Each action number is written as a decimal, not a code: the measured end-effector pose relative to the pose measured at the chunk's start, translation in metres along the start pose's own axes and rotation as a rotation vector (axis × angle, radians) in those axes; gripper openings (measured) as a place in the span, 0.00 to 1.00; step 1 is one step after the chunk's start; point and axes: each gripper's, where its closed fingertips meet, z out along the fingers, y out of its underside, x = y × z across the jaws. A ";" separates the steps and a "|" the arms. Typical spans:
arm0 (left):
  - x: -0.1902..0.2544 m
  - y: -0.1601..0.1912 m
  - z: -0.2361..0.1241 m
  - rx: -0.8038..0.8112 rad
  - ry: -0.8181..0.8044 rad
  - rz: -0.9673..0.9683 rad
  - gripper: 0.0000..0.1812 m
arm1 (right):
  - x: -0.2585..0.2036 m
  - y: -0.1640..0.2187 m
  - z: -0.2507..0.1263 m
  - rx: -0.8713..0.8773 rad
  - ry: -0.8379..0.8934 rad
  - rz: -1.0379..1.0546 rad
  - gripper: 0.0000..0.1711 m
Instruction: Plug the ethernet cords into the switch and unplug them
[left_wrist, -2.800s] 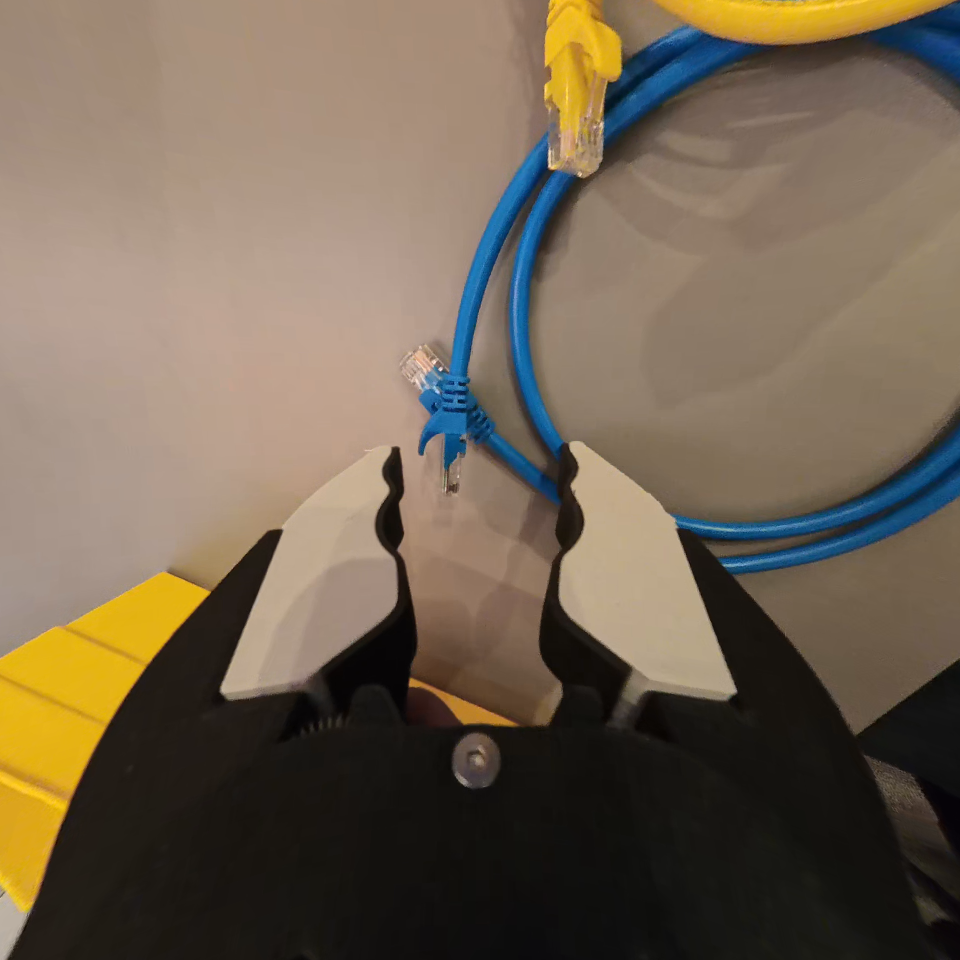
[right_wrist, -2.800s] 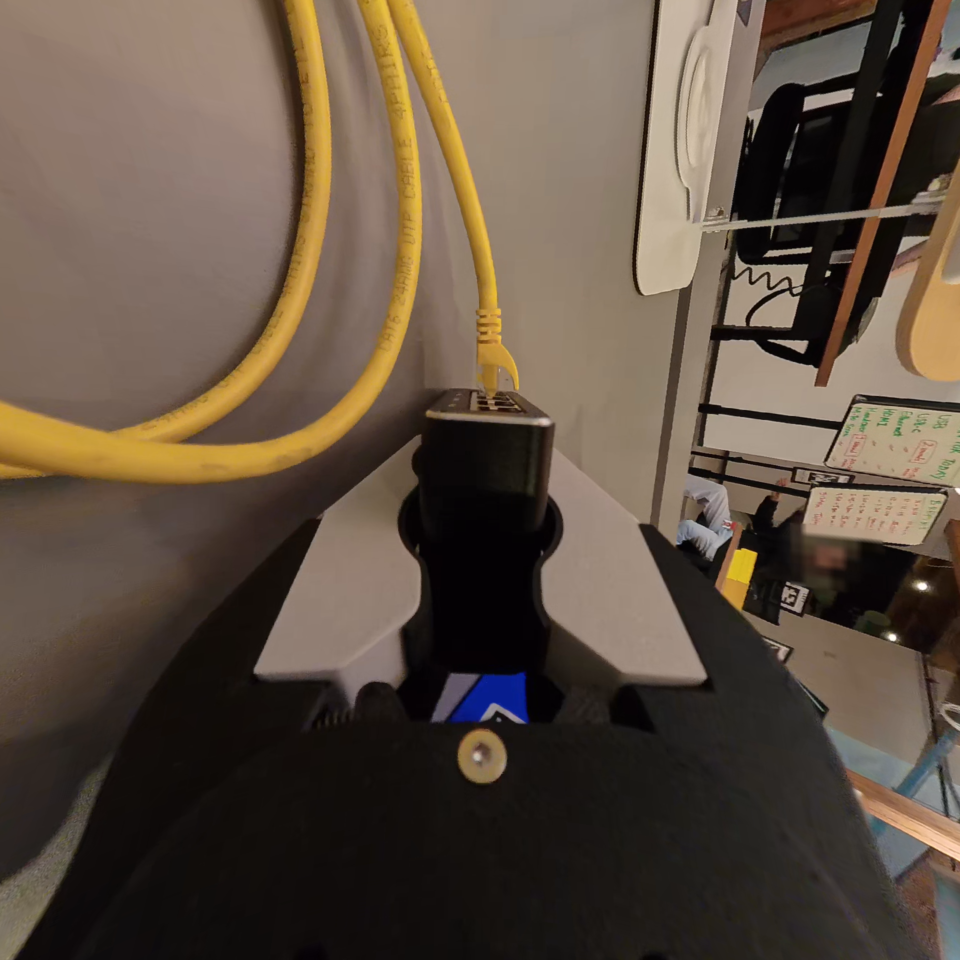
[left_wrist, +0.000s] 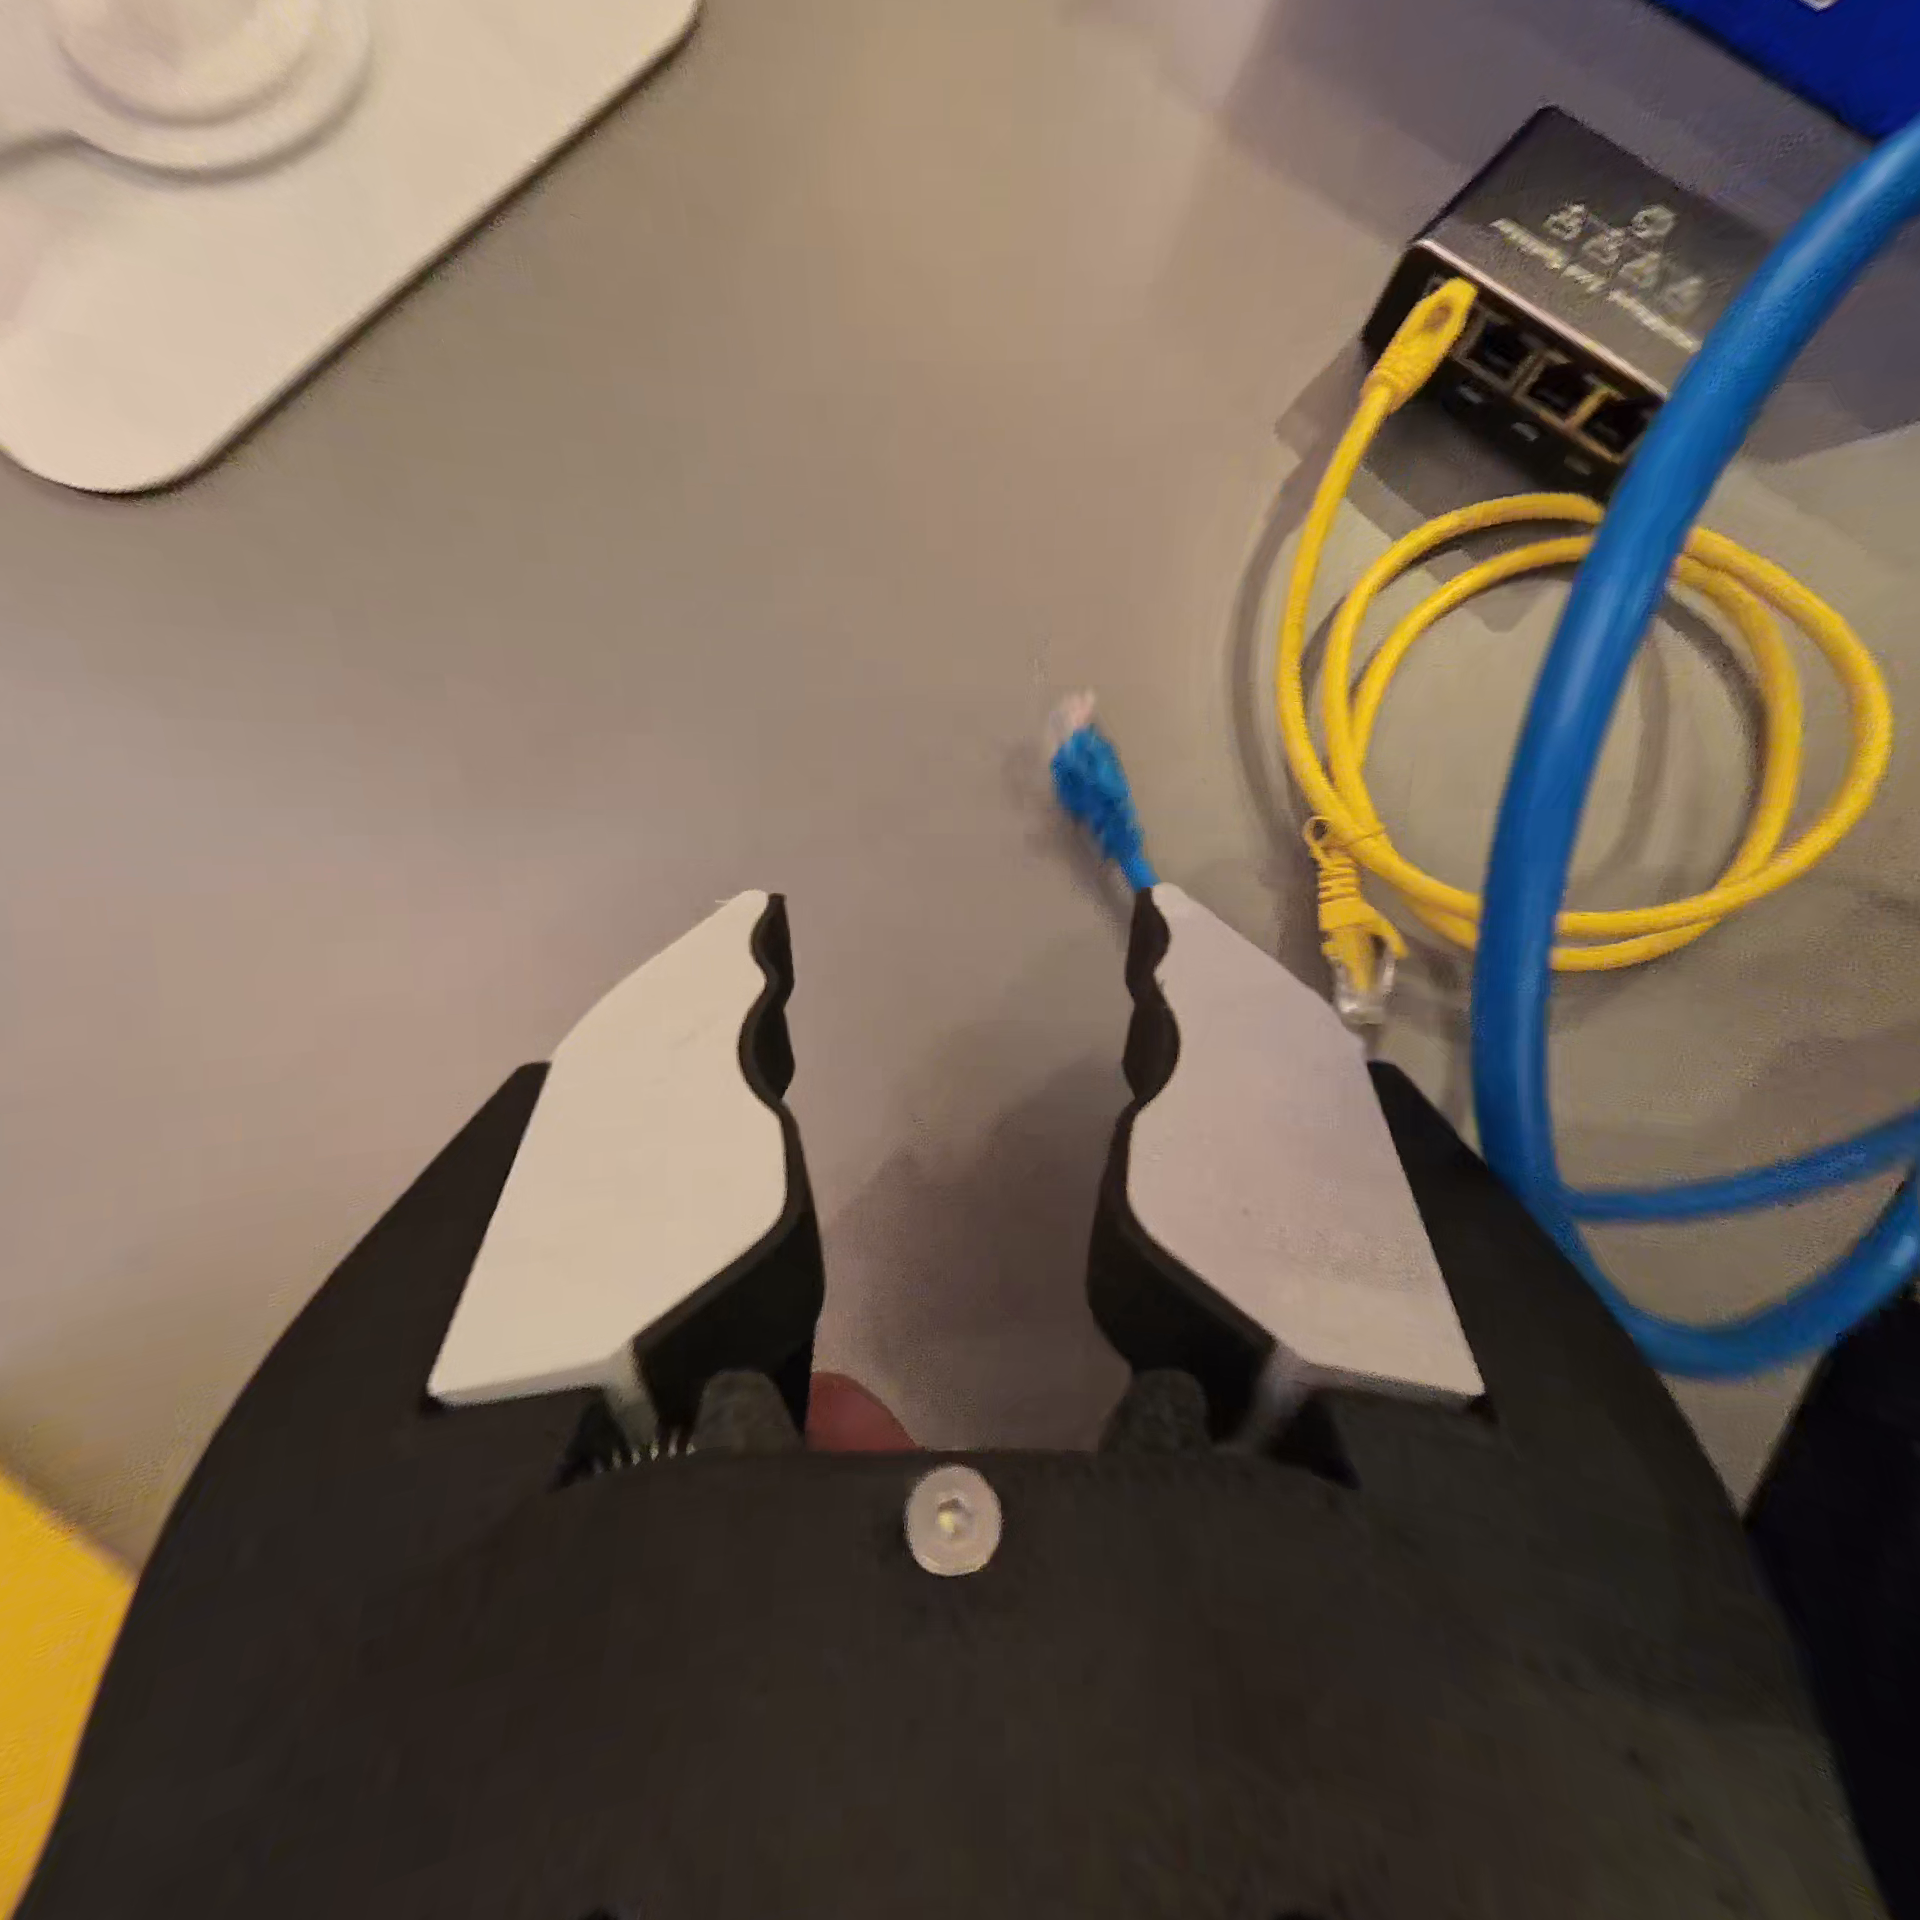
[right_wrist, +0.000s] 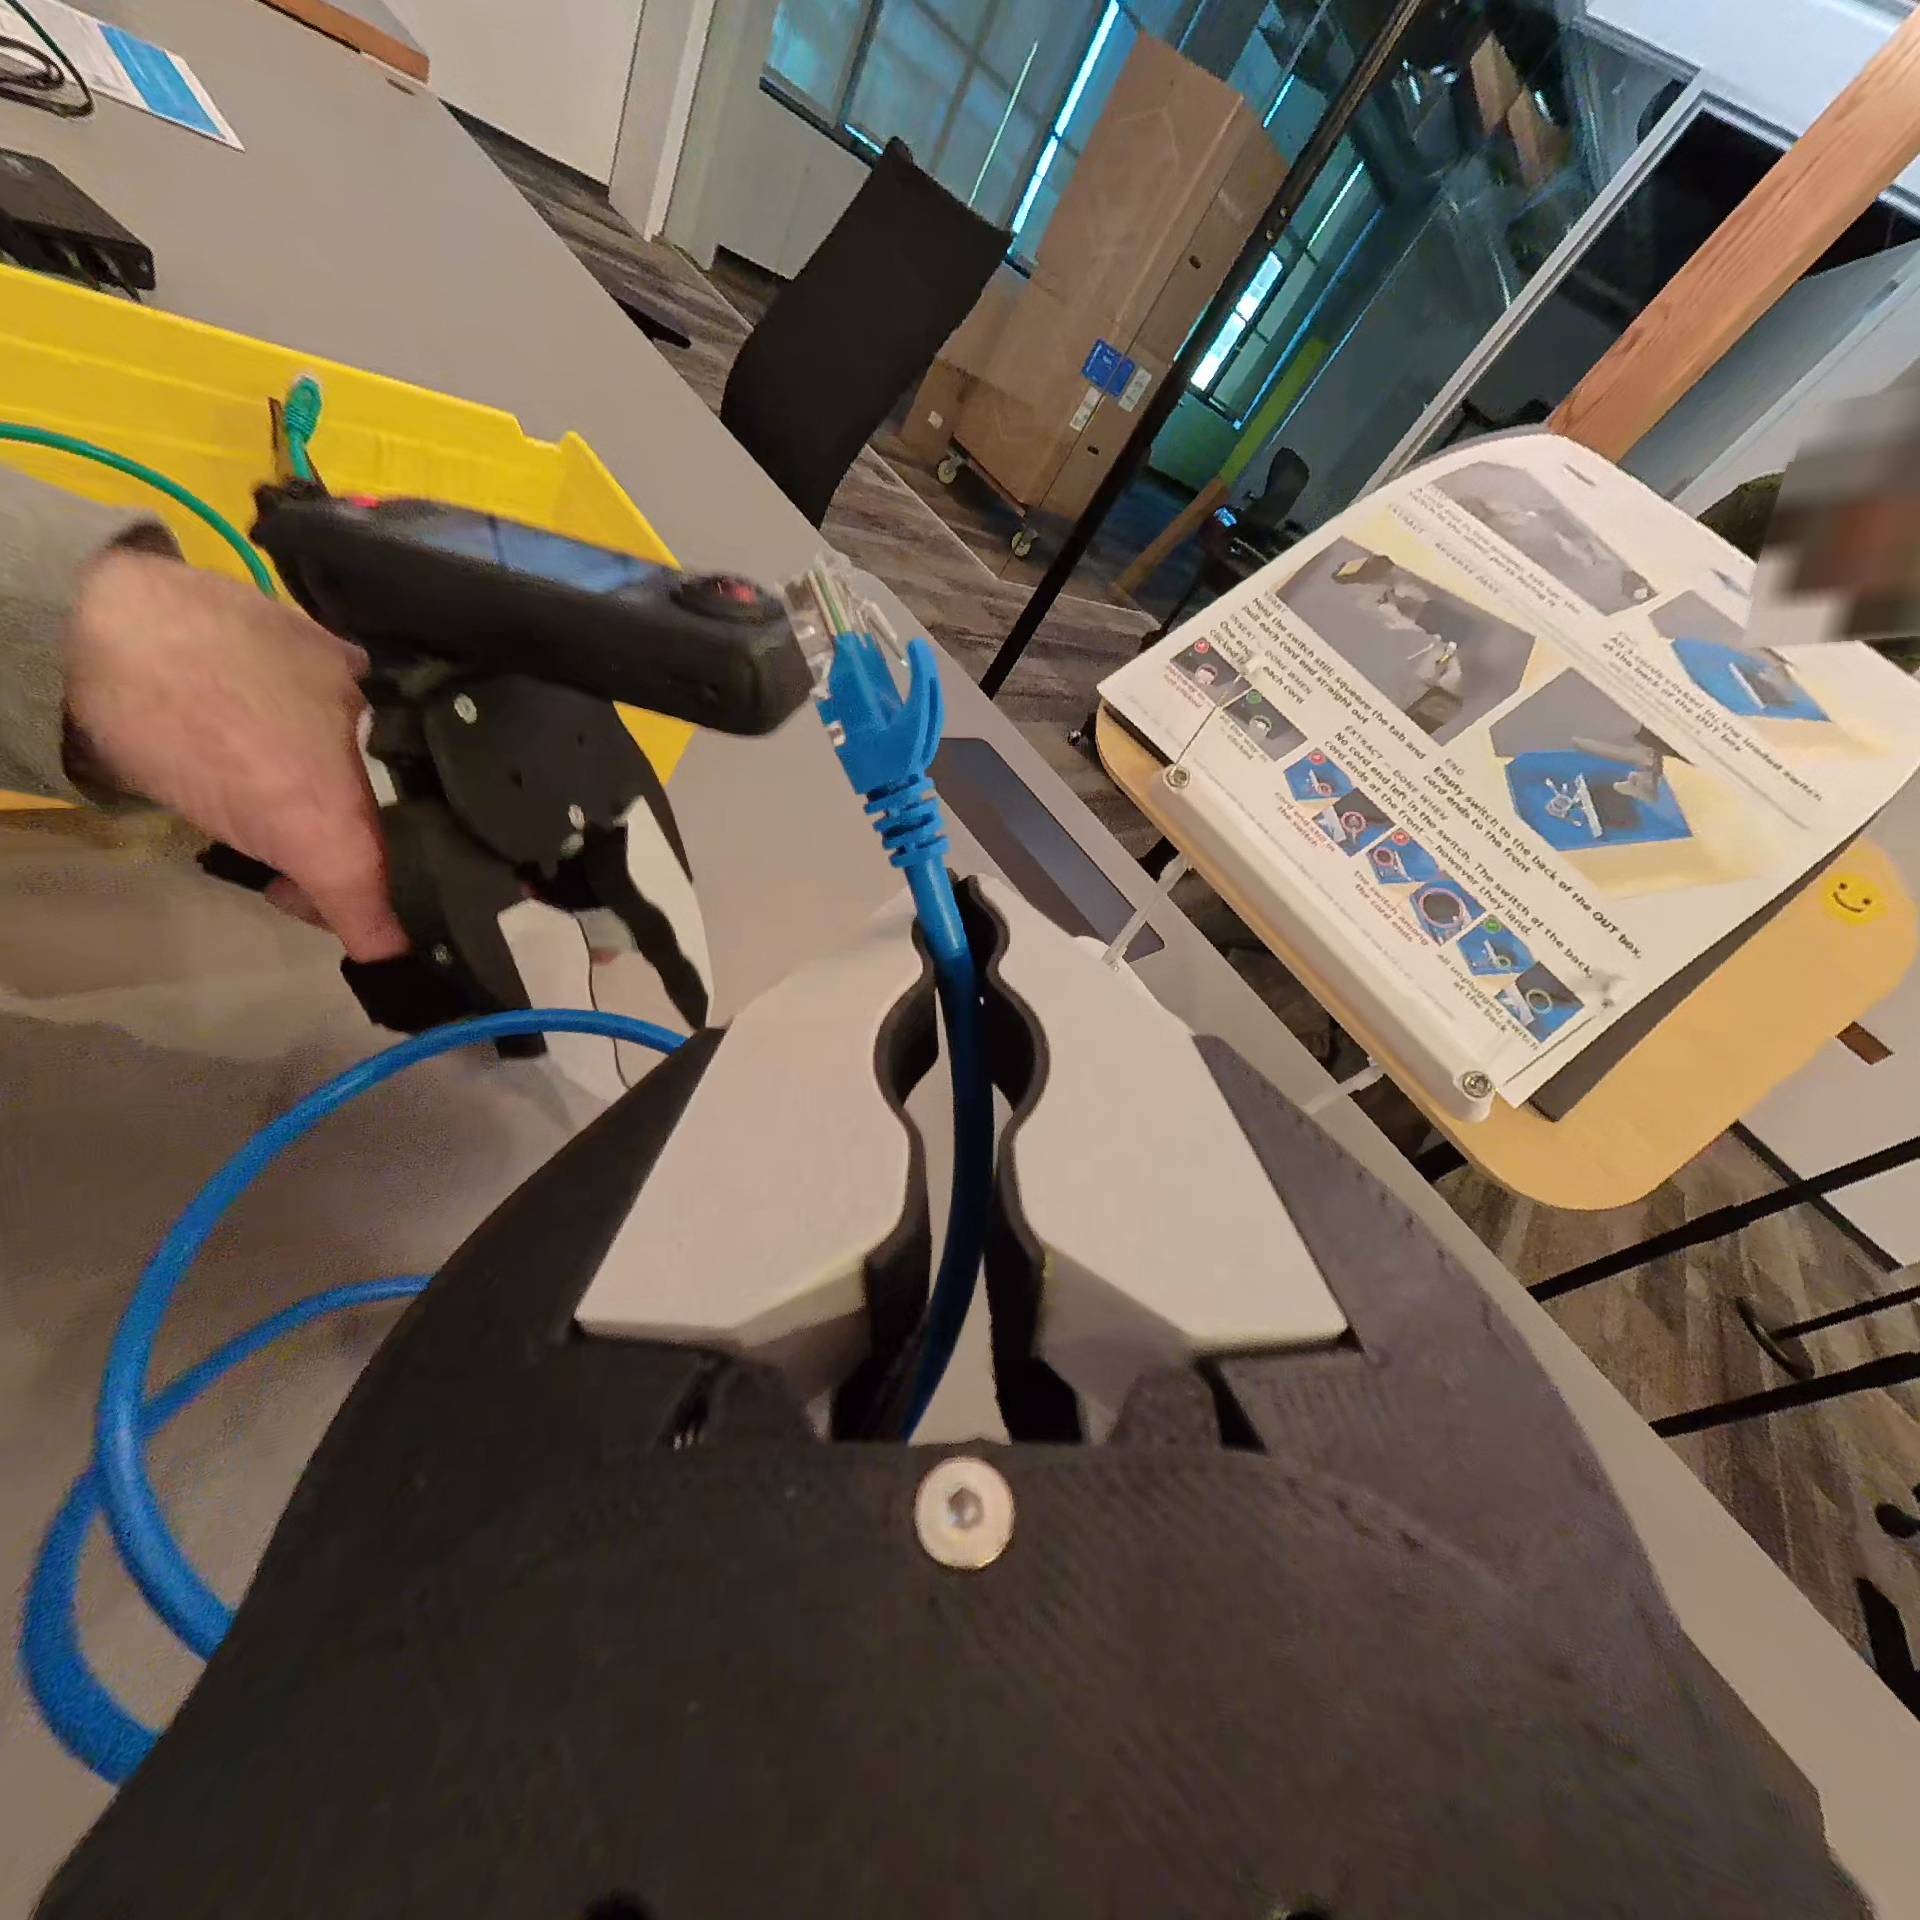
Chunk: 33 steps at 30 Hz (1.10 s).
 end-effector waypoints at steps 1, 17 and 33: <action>0.004 0.001 0.003 -0.001 0.029 -0.017 0.34 | 0.000 -0.004 -0.001 0.006 0.001 -0.005 0.00; 0.039 0.000 0.000 0.008 0.243 -0.057 0.08 | 0.007 -0.053 -0.023 0.099 0.070 -0.065 0.00; -0.057 -0.063 -0.122 0.099 -0.554 0.360 0.03 | -0.036 0.045 -0.012 -0.305 -0.297 -0.205 0.15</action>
